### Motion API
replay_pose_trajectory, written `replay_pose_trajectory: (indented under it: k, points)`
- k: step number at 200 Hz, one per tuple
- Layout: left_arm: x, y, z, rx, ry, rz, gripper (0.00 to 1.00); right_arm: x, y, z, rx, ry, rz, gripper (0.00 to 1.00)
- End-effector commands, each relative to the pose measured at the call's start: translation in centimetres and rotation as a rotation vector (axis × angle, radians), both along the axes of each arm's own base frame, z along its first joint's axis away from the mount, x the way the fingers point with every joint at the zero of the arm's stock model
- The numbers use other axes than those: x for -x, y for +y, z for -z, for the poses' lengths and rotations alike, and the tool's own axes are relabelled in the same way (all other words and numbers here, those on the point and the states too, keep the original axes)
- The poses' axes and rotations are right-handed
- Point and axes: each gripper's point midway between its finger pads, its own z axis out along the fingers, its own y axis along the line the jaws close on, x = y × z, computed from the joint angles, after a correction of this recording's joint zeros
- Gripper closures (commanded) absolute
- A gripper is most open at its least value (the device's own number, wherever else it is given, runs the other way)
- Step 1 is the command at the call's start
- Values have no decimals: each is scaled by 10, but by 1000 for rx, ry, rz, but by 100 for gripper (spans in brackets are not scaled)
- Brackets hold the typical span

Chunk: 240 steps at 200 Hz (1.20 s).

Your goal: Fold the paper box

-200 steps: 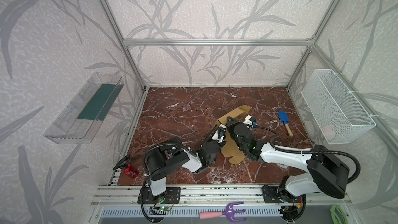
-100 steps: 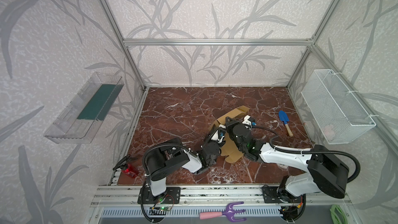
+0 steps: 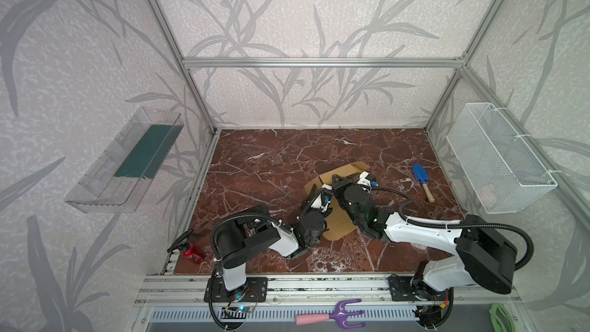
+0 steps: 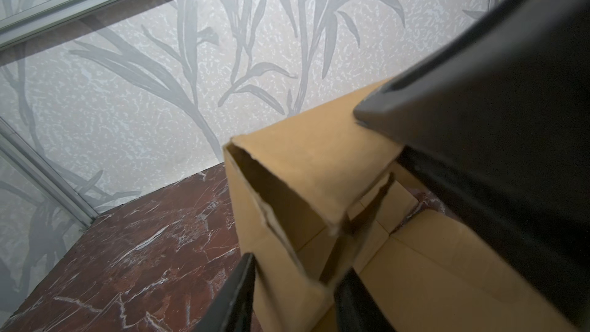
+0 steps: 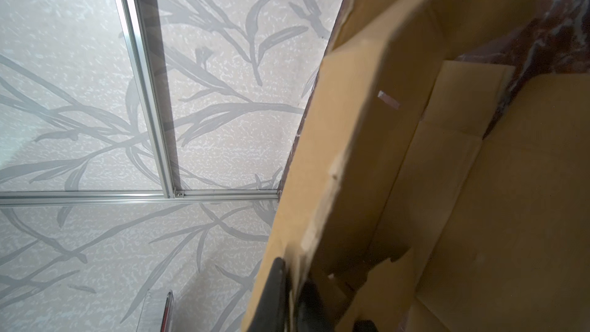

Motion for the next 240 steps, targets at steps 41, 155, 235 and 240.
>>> replay_pose_trajectory:
  k: [41,155,235,240]
  points:
    - [0,21,-29,169,-57,-75,58,8,7,27,115,59,-55,83]
    - [-8,75,-45,168,-74,-169,47,-26,-26,-11,276,57,-133,66]
    - [-97,87,-21,266,436,-61,14,-43,-29,-15,511,-20,-293,38]
    - [-101,84,-13,243,473,-51,13,-43,-30,-16,521,-25,-291,38]
